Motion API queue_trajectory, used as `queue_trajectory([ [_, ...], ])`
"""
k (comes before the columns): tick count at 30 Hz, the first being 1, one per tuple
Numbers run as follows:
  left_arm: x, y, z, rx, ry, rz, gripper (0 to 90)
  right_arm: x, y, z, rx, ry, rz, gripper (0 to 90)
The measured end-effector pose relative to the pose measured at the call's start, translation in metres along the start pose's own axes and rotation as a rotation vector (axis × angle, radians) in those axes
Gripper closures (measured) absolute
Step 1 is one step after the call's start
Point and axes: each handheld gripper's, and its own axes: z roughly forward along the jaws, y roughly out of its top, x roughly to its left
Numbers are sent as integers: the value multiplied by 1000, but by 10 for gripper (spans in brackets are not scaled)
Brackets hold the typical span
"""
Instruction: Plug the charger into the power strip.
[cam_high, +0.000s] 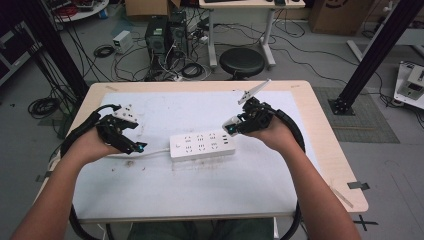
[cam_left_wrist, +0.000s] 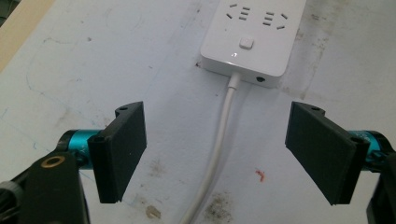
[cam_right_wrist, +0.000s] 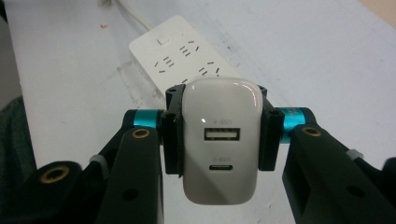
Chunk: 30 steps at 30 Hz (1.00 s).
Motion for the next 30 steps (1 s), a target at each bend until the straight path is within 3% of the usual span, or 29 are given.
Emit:
queue_trajectory([
  [4,0,-2,0,4,-5,4,206,-2,7,8,80,-21,-50,634],
  [13,4,-7,-1,-5,3,-14,206,-6,23,21,151,-34,-85,634],
  [21,5,-8,1,-2,-1,-17,206,-7,32,23,221,-104,-21,635],
  [27,4,-8,3,4,-4,-17,206,-11,31,24,308,-170,92,635],
  [30,4,-8,3,5,-5,-19,206,-11,32,25,355,-196,116,636],
])
